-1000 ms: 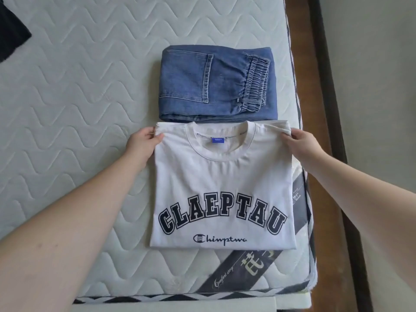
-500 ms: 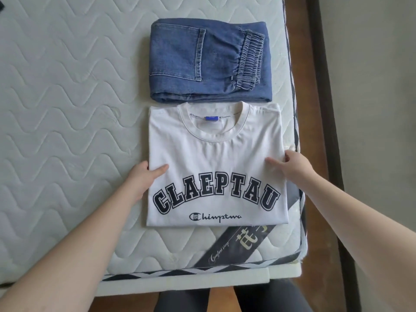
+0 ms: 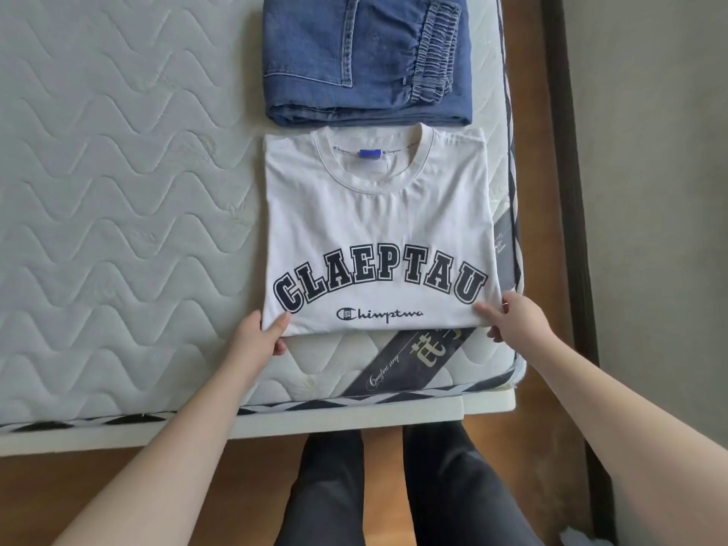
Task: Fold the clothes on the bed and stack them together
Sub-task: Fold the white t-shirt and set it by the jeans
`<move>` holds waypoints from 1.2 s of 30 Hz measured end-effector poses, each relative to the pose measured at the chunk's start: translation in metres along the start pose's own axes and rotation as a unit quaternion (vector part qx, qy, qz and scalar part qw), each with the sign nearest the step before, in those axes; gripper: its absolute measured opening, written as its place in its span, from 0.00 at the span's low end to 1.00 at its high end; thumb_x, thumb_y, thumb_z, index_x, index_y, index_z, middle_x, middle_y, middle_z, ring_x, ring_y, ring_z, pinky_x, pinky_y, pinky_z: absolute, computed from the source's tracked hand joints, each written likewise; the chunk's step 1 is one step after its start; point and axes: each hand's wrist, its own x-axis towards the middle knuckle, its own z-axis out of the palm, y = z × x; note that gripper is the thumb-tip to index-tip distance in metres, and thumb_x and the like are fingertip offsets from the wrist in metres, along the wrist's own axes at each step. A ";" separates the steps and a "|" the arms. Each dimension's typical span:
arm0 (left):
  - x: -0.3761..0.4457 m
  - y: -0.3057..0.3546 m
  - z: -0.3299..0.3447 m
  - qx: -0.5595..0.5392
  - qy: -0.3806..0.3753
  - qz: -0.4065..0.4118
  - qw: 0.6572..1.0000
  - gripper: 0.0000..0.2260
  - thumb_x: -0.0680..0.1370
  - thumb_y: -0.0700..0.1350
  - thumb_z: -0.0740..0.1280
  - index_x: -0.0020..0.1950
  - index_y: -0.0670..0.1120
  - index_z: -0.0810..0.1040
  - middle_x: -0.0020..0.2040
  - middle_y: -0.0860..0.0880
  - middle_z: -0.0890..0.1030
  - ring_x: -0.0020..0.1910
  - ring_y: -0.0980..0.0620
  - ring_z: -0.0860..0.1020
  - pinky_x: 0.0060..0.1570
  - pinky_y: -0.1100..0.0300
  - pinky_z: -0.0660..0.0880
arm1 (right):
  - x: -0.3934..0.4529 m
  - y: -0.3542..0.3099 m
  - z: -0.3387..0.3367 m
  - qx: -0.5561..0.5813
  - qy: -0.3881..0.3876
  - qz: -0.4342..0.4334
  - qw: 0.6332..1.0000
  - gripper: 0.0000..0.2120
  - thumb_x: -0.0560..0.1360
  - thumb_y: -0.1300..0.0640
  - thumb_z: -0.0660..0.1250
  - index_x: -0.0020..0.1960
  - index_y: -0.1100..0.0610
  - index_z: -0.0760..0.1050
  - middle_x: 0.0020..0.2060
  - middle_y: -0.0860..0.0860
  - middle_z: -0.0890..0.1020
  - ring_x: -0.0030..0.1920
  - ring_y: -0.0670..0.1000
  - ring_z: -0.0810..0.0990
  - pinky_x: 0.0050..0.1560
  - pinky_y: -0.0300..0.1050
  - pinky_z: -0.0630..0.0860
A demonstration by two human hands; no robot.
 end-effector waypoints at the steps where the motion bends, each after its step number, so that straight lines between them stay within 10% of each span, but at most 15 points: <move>1: -0.001 -0.004 0.001 0.003 0.003 0.000 1.000 0.09 0.79 0.50 0.69 0.46 0.44 0.76 0.31 0.46 0.78 0.24 0.56 0.73 0.37 0.55 0.76 | -0.002 0.005 0.002 -0.004 0.027 -0.001 1.000 0.16 0.77 0.43 0.67 0.44 0.56 0.73 0.32 0.52 0.83 0.25 0.43 0.80 0.28 0.40 0.71; 4: -0.006 -0.013 0.007 0.007 0.006 -0.006 1.000 0.12 0.80 0.51 0.67 0.50 0.41 0.77 0.30 0.47 0.78 0.25 0.54 0.72 0.35 0.56 0.73 | -0.005 0.019 0.014 -0.025 0.053 0.021 0.998 0.19 0.77 0.43 0.66 0.44 0.60 0.72 0.32 0.53 0.82 0.26 0.46 0.79 0.30 0.44 0.71; 8: -0.018 -0.008 0.021 0.091 0.108 0.015 0.990 0.17 0.80 0.49 0.67 0.63 0.40 0.71 0.53 0.41 0.80 0.45 0.43 0.79 0.41 0.55 0.72 | -0.014 0.018 0.028 -0.027 0.058 0.086 0.994 0.18 0.77 0.40 0.64 0.50 0.56 0.70 0.44 0.54 0.80 0.44 0.57 0.80 0.45 0.53 0.77; 12: -0.041 0.000 0.037 0.261 0.271 0.237 0.896 0.16 0.80 0.46 0.64 0.65 0.39 0.72 0.59 0.37 0.76 0.57 0.36 0.74 0.54 0.44 0.71 | -0.039 0.007 0.049 -0.089 0.266 0.002 0.960 0.24 0.79 0.44 0.63 0.67 0.58 0.68 0.62 0.60 0.74 0.61 0.62 0.73 0.62 0.58 0.68; 17: -0.041 0.012 0.091 0.434 0.066 0.365 0.821 0.27 0.83 0.53 0.47 0.81 0.45 0.49 0.81 0.45 0.52 0.80 0.47 0.50 0.78 0.49 0.45 | -0.051 -0.029 0.105 -0.193 0.194 -0.270 0.923 0.27 0.81 0.54 0.60 0.78 0.59 0.58 0.77 0.56 0.61 0.78 0.55 0.56 0.77 0.53 0.52; 21: -0.029 0.000 0.119 0.530 0.046 0.331 0.780 0.30 0.83 0.57 0.46 0.78 0.48 0.35 0.80 0.50 0.38 0.80 0.51 0.41 0.76 0.51 0.37 | -0.037 -0.042 0.135 -0.239 0.109 -0.296 0.918 0.29 0.83 0.55 0.56 0.80 0.56 0.50 0.79 0.50 0.52 0.79 0.49 0.49 0.78 0.50 0.48; 32: -0.022 -0.013 0.074 0.550 0.027 0.289 0.783 0.33 0.78 0.63 0.27 0.78 0.46 0.35 0.79 0.47 0.36 0.79 0.50 0.37 0.77 0.53 0.37 | -0.020 0.008 0.091 -0.335 0.109 -0.210 0.912 0.34 0.82 0.35 0.38 0.80 0.55 0.39 0.80 0.49 0.43 0.79 0.47 0.39 0.78 0.47 0.40; 36: -0.027 -0.003 0.056 0.503 0.061 0.283 0.814 0.32 0.80 0.60 0.40 0.80 0.42 0.47 0.80 0.44 0.47 0.80 0.46 0.49 0.78 0.48 0.48 | -0.024 0.003 0.079 -0.268 0.124 -0.166 0.941 0.34 0.81 0.37 0.37 0.80 0.54 0.40 0.80 0.50 0.43 0.78 0.46 0.37 0.77 0.45 0.37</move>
